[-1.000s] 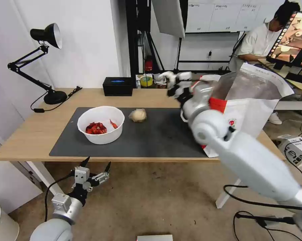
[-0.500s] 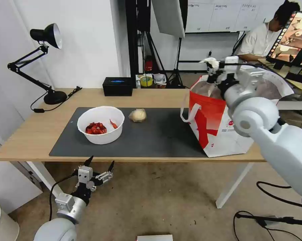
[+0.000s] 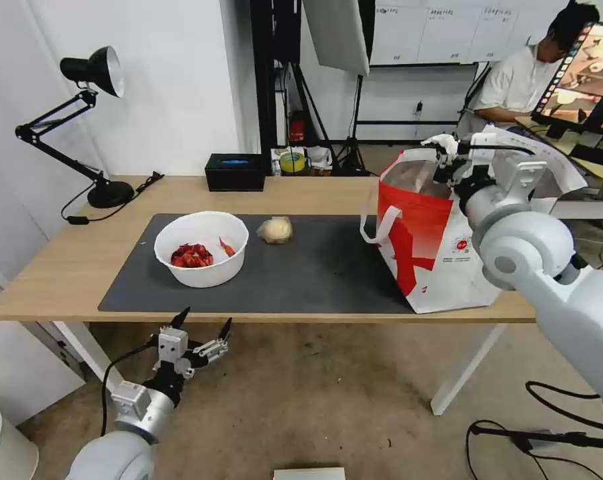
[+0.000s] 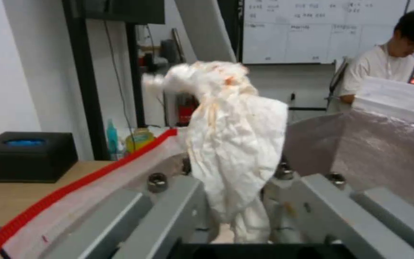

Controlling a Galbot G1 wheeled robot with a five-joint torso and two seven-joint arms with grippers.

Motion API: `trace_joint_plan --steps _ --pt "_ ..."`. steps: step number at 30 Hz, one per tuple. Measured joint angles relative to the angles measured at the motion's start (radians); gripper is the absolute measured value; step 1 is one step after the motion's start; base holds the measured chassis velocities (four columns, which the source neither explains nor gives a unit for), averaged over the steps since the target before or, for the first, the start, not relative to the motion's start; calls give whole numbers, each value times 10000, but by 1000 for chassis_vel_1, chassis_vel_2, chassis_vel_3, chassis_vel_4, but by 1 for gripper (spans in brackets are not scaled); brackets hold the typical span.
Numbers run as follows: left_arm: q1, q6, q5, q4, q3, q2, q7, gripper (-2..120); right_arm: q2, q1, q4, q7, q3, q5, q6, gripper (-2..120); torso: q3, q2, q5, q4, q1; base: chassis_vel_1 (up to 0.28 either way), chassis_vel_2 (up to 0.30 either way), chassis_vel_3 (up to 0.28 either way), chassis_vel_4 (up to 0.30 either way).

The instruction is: Pick up the trash from the table and place it into the takeout bag.

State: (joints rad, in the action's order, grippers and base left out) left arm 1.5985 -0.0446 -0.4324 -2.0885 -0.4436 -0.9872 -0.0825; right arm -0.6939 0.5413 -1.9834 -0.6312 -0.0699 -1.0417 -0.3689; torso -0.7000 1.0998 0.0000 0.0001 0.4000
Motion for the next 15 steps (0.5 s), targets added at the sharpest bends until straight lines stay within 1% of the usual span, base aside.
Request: trace_joint_plan --steps 1,2,3,4,5,6,8,9,10,11,12,13,15 --pt "-28 0 1 15 23 -2 -21 100 42 90 -52 -77 -48 -16 -49 18 0 0 0 0 0 0 0 0 0" --pt "-28 0 1 15 23 -2 -21 100 42 90 -52 -77 -48 -16 -49 18 0 0 0 0 0 0 0 0 0" --pt "-49 1 8 26 55 -12 -79 100 99 168 -91 -105 -115 -37 -103 22 0 0 1 -1 0 0 0 0 0" --pt "-55 1 11 30 76 -17 -113 100 119 190 -103 -110 -140 -45 -116 24 0 0 1 -1 0 0 0 0 0" --pt "-64 2 12 35 123 -36 -170 100 181 243 -134 -115 -209 -61 -141 30 0 0 1 -2 0 0 0 0 0" --pt "-64 2 12 35 123 -36 -170 100 181 243 -134 -115 -209 -61 -141 30 0 0 1 -2 0 0 0 0 0" --pt "-73 4 18 35 163 -58 -207 100 280 285 -162 -110 -283 -102 -158 42 0 0 0 -1 0 0 0 0 0" --pt "-73 4 18 35 163 -58 -207 100 280 285 -162 -110 -283 -102 -158 42 0 0 0 -1 0 0 0 0 0" --pt "-76 6 18 35 171 -60 -211 100 312 288 -164 -105 -302 -113 -163 45 0 0 0 -1 0 0 0 0 0" --pt "-83 7 19 35 171 -55 -215 100 347 288 -174 -96 -323 -130 -173 52 0 0 0 0 0 0 0 0 0" --pt "-91 7 19 35 171 -40 -216 100 367 295 -188 -86 -336 -144 -190 55 0 0 0 -1 0 0 0 0 0" --pt "-91 7 19 35 171 -40 -216 100 367 295 -188 -86 -336 -144 -190 55 0 0 0 -1 0 0 0 0 0" --pt "-100 9 19 32 169 -11 -219 100 408 336 -202 -68 -363 -156 -214 64 0 0 0 -1 0 0 0 0 0"
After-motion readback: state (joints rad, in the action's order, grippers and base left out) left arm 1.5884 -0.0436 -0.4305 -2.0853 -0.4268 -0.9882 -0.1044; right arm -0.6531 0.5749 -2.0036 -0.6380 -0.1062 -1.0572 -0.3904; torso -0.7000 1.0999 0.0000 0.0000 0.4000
